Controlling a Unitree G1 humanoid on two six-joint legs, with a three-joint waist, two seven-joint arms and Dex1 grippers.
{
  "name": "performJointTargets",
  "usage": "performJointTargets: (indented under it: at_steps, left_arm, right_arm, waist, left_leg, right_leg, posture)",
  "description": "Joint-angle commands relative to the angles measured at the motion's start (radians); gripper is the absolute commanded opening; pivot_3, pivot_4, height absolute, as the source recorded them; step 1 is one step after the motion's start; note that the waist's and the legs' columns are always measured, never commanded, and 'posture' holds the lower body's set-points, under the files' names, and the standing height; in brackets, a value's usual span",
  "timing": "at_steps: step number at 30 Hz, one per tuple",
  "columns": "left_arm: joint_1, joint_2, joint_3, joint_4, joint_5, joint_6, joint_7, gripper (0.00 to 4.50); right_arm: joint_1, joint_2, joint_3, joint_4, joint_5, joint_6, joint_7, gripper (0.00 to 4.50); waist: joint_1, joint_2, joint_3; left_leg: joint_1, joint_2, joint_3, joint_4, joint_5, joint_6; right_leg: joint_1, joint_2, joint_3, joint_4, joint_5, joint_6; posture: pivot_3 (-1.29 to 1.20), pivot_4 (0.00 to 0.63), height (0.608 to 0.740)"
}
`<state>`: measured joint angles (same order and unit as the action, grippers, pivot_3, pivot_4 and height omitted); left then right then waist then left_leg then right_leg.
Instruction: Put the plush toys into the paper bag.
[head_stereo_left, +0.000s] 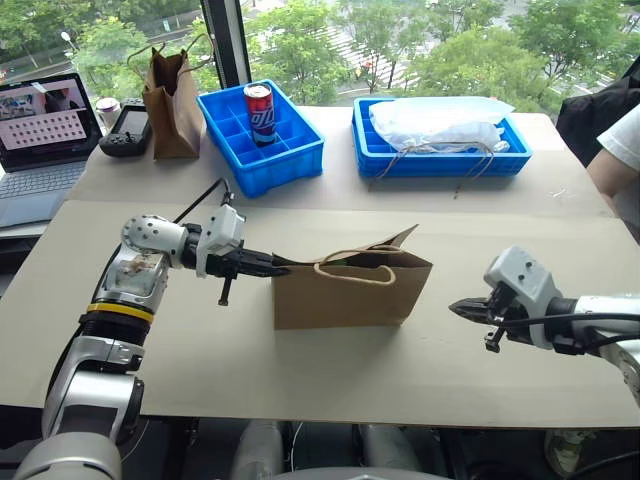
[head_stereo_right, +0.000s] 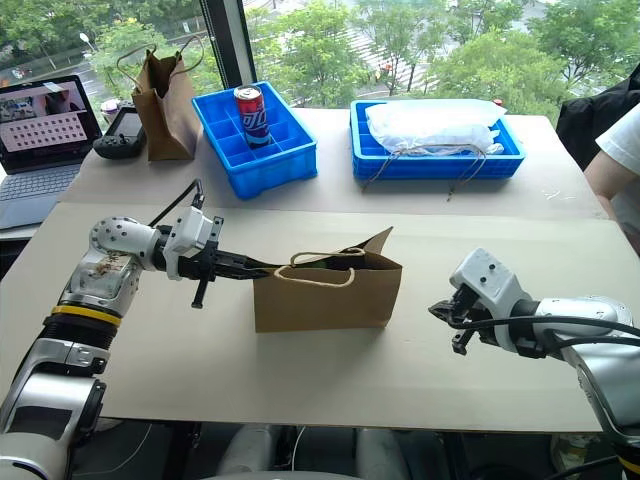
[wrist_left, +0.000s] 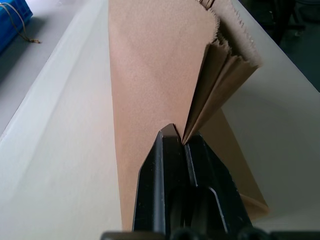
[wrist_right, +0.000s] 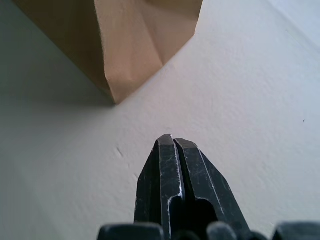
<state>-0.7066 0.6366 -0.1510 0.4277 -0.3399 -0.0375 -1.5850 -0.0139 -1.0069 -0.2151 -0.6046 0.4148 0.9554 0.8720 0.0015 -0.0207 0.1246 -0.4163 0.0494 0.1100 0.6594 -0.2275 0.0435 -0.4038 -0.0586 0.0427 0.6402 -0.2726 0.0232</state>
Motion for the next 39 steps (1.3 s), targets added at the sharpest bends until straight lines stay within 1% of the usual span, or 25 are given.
performJointTargets:
  at_steps: [1,5,6,9,10,11,14,16,19,20,22,25,27,29,31,34,37,39]
  left_arm:
    - [-0.037,0.006,-0.001,0.015,-0.013,-0.019,-0.029,0.01]
    - [-0.064,-0.014,0.004,0.092,0.024,-0.038,-0.021,0.01]
    - [-0.075,-0.016,0.013,0.111,0.023,-0.035,-0.016,0.29]
    - [-0.09,0.015,0.049,0.119,-0.005,0.044,-0.019,0.87]
    - [-0.088,0.032,0.069,0.109,-0.018,0.071,-0.016,1.3]
    - [-0.086,0.043,0.087,0.101,-0.027,0.087,-0.012,1.55]
    - [-0.077,0.094,0.142,0.054,-0.057,0.183,0.019,2.69]
    - [-0.066,0.127,0.176,0.032,-0.076,0.241,0.035,3.25]
    - [-0.031,0.189,0.248,-0.012,-0.116,0.338,0.066,4.33]
    - [-0.01,0.209,0.277,-0.035,-0.132,0.374,0.09,4.42]
    - [0.056,0.242,0.337,-0.095,-0.151,0.421,0.144,4.42]
    - [0.222,0.284,0.389,-0.225,-0.153,0.467,0.195,4.42]
    - [0.317,0.278,0.415,-0.305,-0.144,0.523,0.293,4.42]
    - [0.404,0.256,0.437,-0.385,-0.119,0.521,0.389,4.42]
    - [0.483,0.239,0.446,-0.457,-0.123,0.502,0.417,4.42]
    - [0.53,0.202,0.453,-0.533,-0.153,0.511,0.469,4.42]
    - [0.519,0.184,0.425,-0.531,-0.132,0.473,0.492,4.42]
    - [0.498,0.179,0.411,-0.518,-0.142,0.474,0.488,4.42]
  right_arm:
    - [-0.009,-0.015,-0.024,0.009,0.001,-0.038,0.002,0.0]
    - [-0.022,-0.014,-0.002,0.023,0.004,-0.056,0.002,0.0]
    - [-0.025,-0.012,-0.001,0.028,0.006,-0.06,0.003,0.0]
    - [-0.045,0.002,-0.011,0.06,0.02,-0.083,0.012,0.0]
    - [-0.052,0.004,-0.015,0.073,0.025,-0.094,0.021,0.0]
    - [-0.057,0.006,-0.02,0.084,0.03,-0.103,0.028,0.0]
    - [-0.072,-0.01,-0.029,0.133,0.029,-0.141,0.054,0.0]
    - [-0.08,-0.019,-0.033,0.157,0.032,-0.155,0.069,0.0]
    - [-0.095,-0.031,-0.043,0.183,0.043,-0.169,0.093,0.0]
    - [-0.103,-0.033,-0.049,0.185,0.052,-0.168,0.098,0.0]
    - [-0.112,-0.031,-0.07,0.172,0.083,-0.158,0.11,0.0]
    - [-0.103,-0.017,-0.107,0.128,0.133,-0.137,0.113,0.0]
    - [-0.093,-0.003,-0.128,0.103,0.159,-0.124,0.095,0.0]
    - [-0.069,0.013,-0.154,0.074,0.18,-0.123,0.082,0.0]
    - [-0.053,0.046,-0.189,0.049,0.212,-0.116,0.053,0.0]
    - [-0.035,0.1,-0.238,0.017,0.261,-0.104,0.008,0.0]
    - [-0.014,0.116,-0.26,0.007,0.272,-0.099,-0.019,0.0]
    - [-0.001,0.112,-0.259,0.015,0.265,-0.108,-0.032,0.0]
  waist:
    - [0.0,0.0,0.0]
    - [0.0,0.0,0.0]
    - [0.0,0.0,0.0]
    - [0.0,0.0,0.0]
    - [-0.002,0.0,0.0]
    - [-0.004,0.0,0.0]
    - [-0.009,-0.001,0.0]
    - [-0.01,-0.001,0.0]
    - [-0.012,-0.001,0.0]
    - [-0.014,-0.001,0.0]
    - [-0.015,0.0,0.0]
    - [-0.019,0.0,0.0]
    - [-0.015,0.0,0.0]
    - [-0.008,-0.001,0.001]
    - [0.002,-0.001,0.001]
    - [0.01,-0.001,0.001]
    - [0.011,-0.001,0.001]
    - [0.01,-0.001,0.001]
  left_leg:
    - [0.0,0.0,0.0,0.0,0.0,0.0]
    - [0.0,0.0,0.0,0.0,0.0,0.0]
    - [0.0,0.0,0.0,0.0,0.0,0.0]
    - [0.0,0.0,0.0,0.0,0.0,0.0]
    - [0.0,0.0,0.0,0.0,0.0,0.0]
    - [0.0,0.0,0.0,0.0,0.0,0.0]
    - [0.0,0.001,-0.001,0.0,0.0,0.0]
    - [0.0,0.0,-0.001,0.0,0.0,0.0]
    - [0.0,0.001,0.0,0.0,0.0,0.0]
    - [0.0,0.001,0.0,0.0,0.0,0.0]
    - [0.0,0.002,0.0,0.0,0.0,0.0]
    - [0.001,0.002,0.0,0.0,0.0,0.0]
    - [0.002,0.003,0.0,-0.001,0.0,0.0]
    - [0.001,0.003,-0.001,-0.001,0.0,0.0]
    - [0.002,0.002,-0.001,0.0,0.0,0.0]
    - [0.002,0.002,0.0,0.0,0.0,0.0]
    - [0.002,0.002,0.0,0.0,0.0,-0.001]
    - [0.002,0.002,0.0,0.0,0.0,-0.001]
  right_leg:
    - [0.0,0.0,0.0,0.0,0.0,0.0]
    - [0.0,0.0,0.0,0.0,0.0,0.0]
    - [0.0,0.0,0.0,0.0,0.0,0.0]
    - [0.0,0.0,0.0,0.0,0.0,0.0]
    - [0.0,0.0,0.0,0.0,0.0,0.0]
    - [0.0,0.0,0.0,0.0,0.0,0.0]
    - [0.0,0.001,0.0,0.001,0.0,0.0]
    - [0.0,0.001,0.0,0.001,0.0,0.0]
    - [0.0,0.0,0.0,0.001,0.0,0.0]
    - [0.0,0.0,0.0,0.001,0.0,0.0]
    - [0.0,0.0,0.0,0.002,0.0,0.0]
    - [-0.001,0.0,0.0,0.002,0.0,0.0]
    - [0.0,-0.001,0.0,0.003,0.0,0.0]
    - [0.0,-0.001,0.0,0.003,0.0,0.0]
    - [0.001,-0.003,0.0,0.002,0.0,0.0]
    - [0.001,-0.003,0.0,0.002,0.0,0.0]
    - [0.002,-0.003,0.0,0.002,0.0,0.0]
    - [0.002,-0.003,0.0,0.002,0.0,0.0]
  posture:
    - [0.0,0.15,0.736]
    - [0.0,0.15,0.736]
    - [0.0,0.15,0.736]
    - [0.0,0.15,0.736]
    - [0.0,0.15,0.736]
    - [0.0,0.15,0.736]
    - [0.0,0.15,0.736]
    - [0.0,0.15,0.736]
    - [0.0,0.15,0.736]
    - [0.0,0.15,0.736]
    - [0.0,0.15,0.736]
    - [0.0,0.15,0.736]
    - [0.0,0.15,0.736]
    - [0.0,0.15,0.736]
    - [0.0,0.15,0.736]
    - [0.0,0.15,0.736]
    - [0.0,0.15,0.736]
    - [0.0,0.15,0.736]
